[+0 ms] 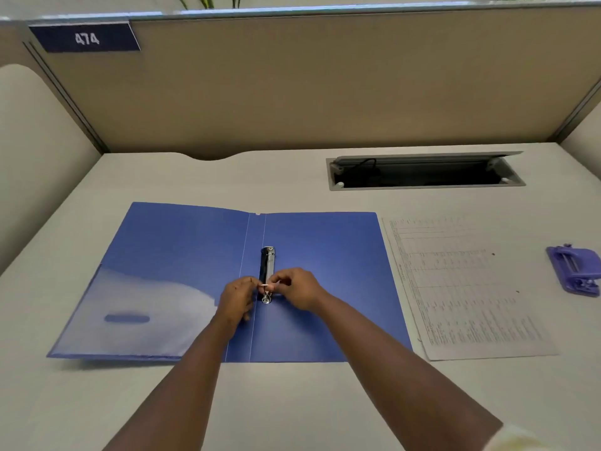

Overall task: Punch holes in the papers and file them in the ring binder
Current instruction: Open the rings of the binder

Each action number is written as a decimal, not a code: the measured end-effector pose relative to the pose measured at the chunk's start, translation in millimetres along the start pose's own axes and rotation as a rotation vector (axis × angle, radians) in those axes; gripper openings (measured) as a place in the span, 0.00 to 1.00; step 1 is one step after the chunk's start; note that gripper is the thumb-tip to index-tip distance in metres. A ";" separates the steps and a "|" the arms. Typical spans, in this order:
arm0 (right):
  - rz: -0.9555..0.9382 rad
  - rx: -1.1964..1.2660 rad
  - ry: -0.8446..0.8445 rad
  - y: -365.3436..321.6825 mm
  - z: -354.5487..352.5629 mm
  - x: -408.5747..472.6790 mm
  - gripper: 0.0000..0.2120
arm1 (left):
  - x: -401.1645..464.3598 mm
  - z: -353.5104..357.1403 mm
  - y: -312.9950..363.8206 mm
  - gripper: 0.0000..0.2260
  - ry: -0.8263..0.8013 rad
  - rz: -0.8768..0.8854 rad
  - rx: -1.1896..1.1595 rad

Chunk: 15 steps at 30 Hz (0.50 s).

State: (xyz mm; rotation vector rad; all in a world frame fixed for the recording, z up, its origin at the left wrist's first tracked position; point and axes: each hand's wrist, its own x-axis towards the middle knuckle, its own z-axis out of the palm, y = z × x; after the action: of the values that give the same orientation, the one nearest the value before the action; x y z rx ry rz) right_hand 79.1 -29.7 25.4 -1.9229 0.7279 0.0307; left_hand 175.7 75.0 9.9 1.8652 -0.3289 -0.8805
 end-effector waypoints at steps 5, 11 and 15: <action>0.058 0.099 -0.104 -0.2 -3.3 6.1 0.08 | 2.0 -3.6 5.4 0.18 -0.145 -0.054 -0.067; 0.086 0.268 -0.168 5.5 -2.6 10.2 0.14 | 0.1 -0.6 8.5 0.22 -0.164 -0.087 -0.183; 0.088 0.329 -0.196 7.6 -6.5 7.4 0.15 | -0.9 1.4 8.4 0.21 -0.136 -0.087 -0.230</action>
State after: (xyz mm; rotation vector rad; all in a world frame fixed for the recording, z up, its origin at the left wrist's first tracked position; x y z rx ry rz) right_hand 79.4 -40.8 19.7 -1.5500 0.6411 0.1433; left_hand 175.4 70.8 17.2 1.6216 -0.2209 -1.0614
